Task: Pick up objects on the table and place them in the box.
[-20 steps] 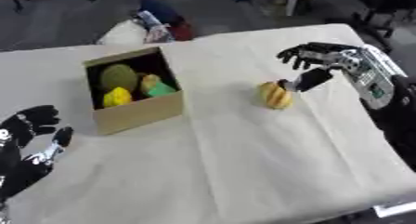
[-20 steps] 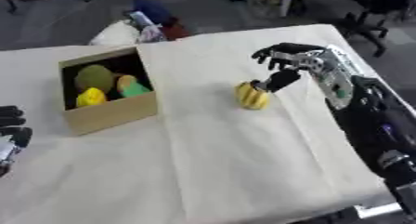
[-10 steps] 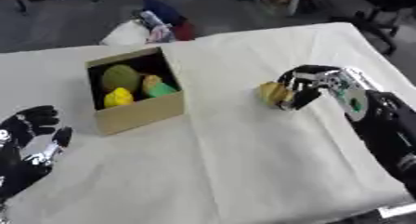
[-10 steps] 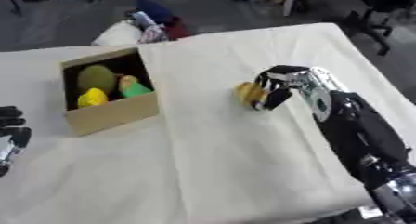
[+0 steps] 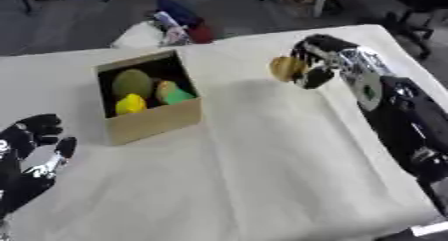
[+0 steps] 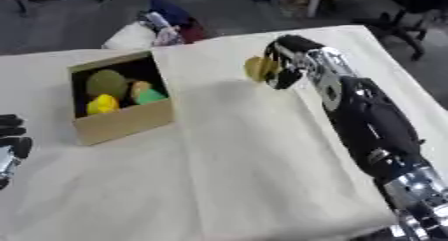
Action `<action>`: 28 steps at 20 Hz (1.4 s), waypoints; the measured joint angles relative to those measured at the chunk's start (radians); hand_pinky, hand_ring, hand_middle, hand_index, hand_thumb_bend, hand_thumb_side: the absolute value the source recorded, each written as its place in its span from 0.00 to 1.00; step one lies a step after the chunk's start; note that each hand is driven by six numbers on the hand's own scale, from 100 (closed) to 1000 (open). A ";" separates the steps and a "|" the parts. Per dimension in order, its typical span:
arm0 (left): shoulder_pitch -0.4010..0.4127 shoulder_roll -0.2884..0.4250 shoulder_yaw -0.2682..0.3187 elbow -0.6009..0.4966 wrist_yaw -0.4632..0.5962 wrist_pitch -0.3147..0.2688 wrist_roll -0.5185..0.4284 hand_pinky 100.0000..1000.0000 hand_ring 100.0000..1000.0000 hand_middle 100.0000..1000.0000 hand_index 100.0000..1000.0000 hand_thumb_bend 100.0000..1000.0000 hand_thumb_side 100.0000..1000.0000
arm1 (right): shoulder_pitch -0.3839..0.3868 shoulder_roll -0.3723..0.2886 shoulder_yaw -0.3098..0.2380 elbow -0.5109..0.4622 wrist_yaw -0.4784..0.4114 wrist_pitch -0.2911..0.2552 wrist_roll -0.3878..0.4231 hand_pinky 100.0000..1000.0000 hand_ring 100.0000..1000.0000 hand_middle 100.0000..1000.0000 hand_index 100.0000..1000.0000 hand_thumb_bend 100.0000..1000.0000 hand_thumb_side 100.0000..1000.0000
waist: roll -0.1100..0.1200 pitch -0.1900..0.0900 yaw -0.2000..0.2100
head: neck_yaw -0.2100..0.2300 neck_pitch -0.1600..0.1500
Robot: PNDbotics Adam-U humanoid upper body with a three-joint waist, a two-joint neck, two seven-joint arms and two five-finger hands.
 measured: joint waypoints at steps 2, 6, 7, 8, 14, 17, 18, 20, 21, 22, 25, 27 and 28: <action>-0.002 0.000 -0.002 0.000 0.000 0.000 -0.001 0.71 0.71 0.67 0.76 0.36 0.35 | -0.050 0.030 0.006 -0.001 -0.014 -0.005 -0.005 0.60 0.52 0.31 0.44 0.00 0.00 | 0.000 0.000 0.012 | -0.003 0.000; -0.014 0.000 -0.005 0.000 0.001 -0.002 -0.008 0.71 0.71 0.67 0.76 0.35 0.35 | -0.122 0.128 0.012 0.058 -0.002 -0.016 -0.016 0.61 0.53 0.34 0.47 0.00 0.00 | 0.000 0.000 0.045 | -0.014 -0.005; -0.017 -0.001 -0.008 0.000 0.001 -0.002 -0.011 0.71 0.71 0.67 0.76 0.35 0.35 | -0.133 0.157 0.012 0.082 0.012 -0.018 -0.017 0.61 0.54 0.35 0.48 0.00 0.00 | 0.000 0.000 0.053 | -0.018 -0.008; -0.020 -0.001 -0.009 0.000 0.002 -0.003 -0.013 0.71 0.71 0.67 0.76 0.35 0.35 | -0.142 0.185 0.012 0.108 0.031 -0.020 -0.020 0.62 0.55 0.37 0.50 0.00 0.00 | 0.000 0.001 0.062 | -0.023 -0.010; -0.033 -0.002 -0.016 0.000 0.006 -0.003 -0.023 0.71 0.71 0.67 0.76 0.35 0.35 | -0.151 0.329 0.015 0.221 0.192 -0.046 -0.035 0.68 0.68 0.65 0.88 0.11 0.21 | 0.002 0.001 0.093 | -0.044 -0.018; -0.033 -0.005 -0.019 0.000 0.009 -0.003 -0.023 0.71 0.71 0.66 0.76 0.35 0.35 | -0.151 0.356 0.027 0.229 0.258 -0.063 -0.040 0.72 0.77 0.88 1.00 0.24 0.54 | 0.002 0.001 0.092 | -0.048 -0.018; -0.033 -0.005 -0.020 0.000 0.009 -0.003 -0.023 0.71 0.71 0.66 0.76 0.35 0.35 | -0.150 0.358 0.033 0.222 0.276 -0.066 -0.043 0.73 0.78 0.90 1.00 0.24 0.55 | 0.002 0.001 0.087 | -0.048 -0.018; -0.031 -0.006 -0.020 0.000 0.009 -0.003 -0.023 0.71 0.71 0.66 0.76 0.35 0.35 | -0.150 0.356 0.044 0.196 0.295 -0.068 -0.047 0.73 0.78 0.91 1.00 0.23 0.52 | 0.002 0.001 0.076 | -0.044 -0.018; -0.030 -0.006 -0.021 0.000 0.009 -0.003 -0.023 0.71 0.71 0.66 0.76 0.35 0.35 | -0.150 0.351 0.049 0.177 0.295 -0.070 -0.049 0.72 0.77 0.90 1.00 0.20 0.48 | 0.002 0.001 0.070 | -0.040 -0.018; -0.027 -0.006 -0.020 0.000 0.009 -0.003 -0.023 0.71 0.71 0.66 0.76 0.35 0.35 | -0.150 0.344 0.055 0.152 0.289 -0.074 -0.052 0.72 0.77 0.89 1.00 0.20 0.47 | 0.002 0.000 0.063 | -0.036 -0.018; -0.019 -0.006 -0.019 0.000 0.009 -0.003 -0.021 0.71 0.71 0.66 0.76 0.35 0.35 | -0.130 0.299 0.067 0.056 0.210 -0.091 -0.062 0.68 0.71 0.79 0.99 0.05 0.21 | 0.002 0.000 0.038 | -0.017 -0.017; -0.013 -0.006 -0.014 0.000 0.009 -0.001 -0.017 0.71 0.71 0.66 0.76 0.35 0.35 | -0.093 0.243 0.070 -0.034 0.113 -0.100 -0.075 0.67 0.69 0.76 0.97 0.01 0.15 | 0.002 0.000 0.019 | 0.000 -0.016; -0.012 -0.005 -0.012 0.000 0.008 -0.001 -0.015 0.71 0.71 0.66 0.76 0.35 0.35 | -0.068 0.211 0.072 -0.084 0.061 -0.097 -0.084 0.66 0.69 0.75 0.96 0.00 0.14 | 0.002 0.000 0.012 | 0.008 -0.016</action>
